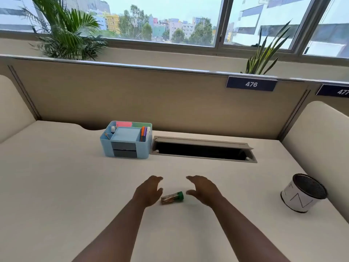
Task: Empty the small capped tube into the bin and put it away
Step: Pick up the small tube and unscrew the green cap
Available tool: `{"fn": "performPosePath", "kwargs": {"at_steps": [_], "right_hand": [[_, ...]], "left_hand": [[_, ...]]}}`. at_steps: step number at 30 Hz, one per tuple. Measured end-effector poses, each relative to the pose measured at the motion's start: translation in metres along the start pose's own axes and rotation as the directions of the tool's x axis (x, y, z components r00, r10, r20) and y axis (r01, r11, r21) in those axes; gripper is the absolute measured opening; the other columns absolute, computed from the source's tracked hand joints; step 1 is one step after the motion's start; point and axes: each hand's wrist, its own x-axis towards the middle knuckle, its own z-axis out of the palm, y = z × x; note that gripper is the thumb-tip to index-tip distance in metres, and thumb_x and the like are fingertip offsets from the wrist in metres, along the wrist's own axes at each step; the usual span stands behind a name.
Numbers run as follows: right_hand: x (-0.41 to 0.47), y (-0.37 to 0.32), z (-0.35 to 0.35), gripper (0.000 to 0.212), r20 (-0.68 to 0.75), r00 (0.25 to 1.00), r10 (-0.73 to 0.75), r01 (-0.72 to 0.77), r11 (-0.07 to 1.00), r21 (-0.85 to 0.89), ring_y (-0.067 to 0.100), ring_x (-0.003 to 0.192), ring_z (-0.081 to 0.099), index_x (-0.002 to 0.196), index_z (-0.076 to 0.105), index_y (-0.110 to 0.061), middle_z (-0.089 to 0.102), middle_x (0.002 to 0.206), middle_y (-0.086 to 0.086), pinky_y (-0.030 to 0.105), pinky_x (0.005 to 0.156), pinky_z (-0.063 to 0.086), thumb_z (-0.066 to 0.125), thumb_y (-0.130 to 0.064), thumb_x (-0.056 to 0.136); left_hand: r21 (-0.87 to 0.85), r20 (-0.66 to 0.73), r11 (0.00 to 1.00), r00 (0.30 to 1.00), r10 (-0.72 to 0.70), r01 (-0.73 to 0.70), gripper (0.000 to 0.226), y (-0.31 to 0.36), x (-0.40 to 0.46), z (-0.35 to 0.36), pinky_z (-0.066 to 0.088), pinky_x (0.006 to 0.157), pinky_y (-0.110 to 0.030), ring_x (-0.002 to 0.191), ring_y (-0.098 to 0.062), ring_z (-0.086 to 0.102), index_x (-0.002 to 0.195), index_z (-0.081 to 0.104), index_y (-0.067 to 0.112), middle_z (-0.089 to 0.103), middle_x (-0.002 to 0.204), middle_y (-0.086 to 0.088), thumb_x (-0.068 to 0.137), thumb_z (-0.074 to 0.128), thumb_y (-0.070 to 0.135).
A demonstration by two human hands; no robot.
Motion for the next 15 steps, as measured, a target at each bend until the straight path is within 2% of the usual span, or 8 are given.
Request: {"fn": "performPosePath", "kwargs": {"at_steps": [5, 10, 12, 15], "right_hand": [[0.006, -0.007, 0.024, 0.06, 0.158, 0.987, 0.038, -0.047, 0.998, 0.052, 0.024, 0.129, 0.038, 0.139, 0.032, -0.023, 0.041, 0.141, 0.007, 0.034, 0.105, 0.034, 0.059, -0.032, 0.085], [0.013, -0.014, 0.036, 0.034, 0.066, 0.997, 0.04, -0.052, 0.983, 0.177, 0.025, 0.11, 0.051, 0.115, 0.059, -0.015, 0.053, 0.121, 0.012, 0.032, 0.089, 0.042, 0.061, -0.024, 0.082], [0.015, -0.016, 0.037, 0.027, 0.029, 0.998, 0.049, -0.055, 0.959, 0.277, 0.027, 0.102, 0.056, 0.106, 0.064, -0.01, 0.061, 0.112, 0.013, 0.033, 0.085, 0.044, 0.062, -0.02, 0.08], [0.017, -0.015, 0.033, 0.022, -0.058, 0.996, 0.07, -0.035, 0.885, 0.464, 0.028, 0.093, 0.062, 0.098, 0.067, -0.005, 0.07, 0.101, 0.016, 0.038, 0.085, 0.049, 0.065, -0.015, 0.079]], "left_hand": [[0.021, 0.079, 1.0, 0.997, 0.0, -0.002, 0.049, 0.001, 0.004, 0.022, 0.037, 0.1, -0.031, 0.126, -0.018, 0.041, 0.135, 0.036, 0.021, 0.04, 0.142, -0.002, 0.089, 0.051, 0.031], [0.068, 0.123, 0.997, 0.992, 0.016, -0.025, 0.052, 0.004, 0.013, 0.034, 0.038, 0.101, -0.035, 0.127, -0.021, 0.039, 0.13, 0.042, 0.022, 0.044, 0.138, -0.001, 0.083, 0.059, 0.034], [0.069, 0.102, 0.997, 0.994, 0.034, -0.041, 0.046, 0.007, 0.016, 0.035, 0.041, 0.093, -0.036, 0.121, -0.022, 0.044, 0.123, 0.049, 0.021, 0.052, 0.13, -0.001, 0.081, 0.061, 0.035], [-0.03, 0.022, 0.996, 0.997, 0.079, -0.078, 0.025, 0.014, 0.019, 0.034, 0.04, 0.071, -0.034, 0.099, -0.026, 0.056, 0.095, 0.06, 0.015, 0.066, 0.102, -0.007, 0.079, 0.059, 0.034]]}}
